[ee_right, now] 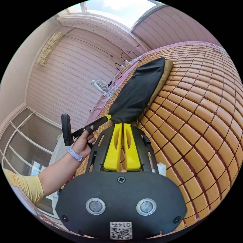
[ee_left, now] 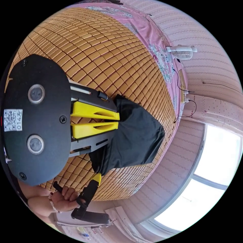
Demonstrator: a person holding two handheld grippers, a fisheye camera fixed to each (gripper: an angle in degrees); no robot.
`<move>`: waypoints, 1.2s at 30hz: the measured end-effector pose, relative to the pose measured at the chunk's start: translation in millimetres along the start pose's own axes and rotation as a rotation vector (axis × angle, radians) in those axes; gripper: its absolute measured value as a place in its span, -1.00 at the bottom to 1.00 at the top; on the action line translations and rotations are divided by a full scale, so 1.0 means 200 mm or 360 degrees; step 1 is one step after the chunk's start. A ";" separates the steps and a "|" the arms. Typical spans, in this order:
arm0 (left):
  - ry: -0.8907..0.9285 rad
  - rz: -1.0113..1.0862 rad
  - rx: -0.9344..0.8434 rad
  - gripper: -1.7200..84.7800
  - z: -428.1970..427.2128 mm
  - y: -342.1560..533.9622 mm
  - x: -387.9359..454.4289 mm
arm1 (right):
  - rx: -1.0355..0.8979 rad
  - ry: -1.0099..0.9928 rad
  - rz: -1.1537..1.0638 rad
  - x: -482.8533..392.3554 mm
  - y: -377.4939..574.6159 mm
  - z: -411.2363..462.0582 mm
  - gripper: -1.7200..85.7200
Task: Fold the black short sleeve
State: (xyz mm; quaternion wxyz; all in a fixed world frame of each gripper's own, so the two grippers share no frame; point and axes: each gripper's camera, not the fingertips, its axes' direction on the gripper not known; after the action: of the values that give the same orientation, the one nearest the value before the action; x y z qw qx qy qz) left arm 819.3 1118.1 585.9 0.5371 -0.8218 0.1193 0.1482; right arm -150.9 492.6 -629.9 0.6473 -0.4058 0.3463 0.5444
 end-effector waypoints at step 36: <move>-0.0091 0.0205 0.0204 -0.98 -1.22 1.14 0.80 | -0.0551 -0.1094 -0.0694 -0.54 -0.18 0.65 -0.73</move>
State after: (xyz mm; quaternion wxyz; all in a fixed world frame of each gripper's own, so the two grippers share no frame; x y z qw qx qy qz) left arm 914.8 798.5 426.5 0.5811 -0.7718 0.1657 0.1977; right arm -132.2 561.4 -471.5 0.7471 -0.3673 -0.0792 0.5484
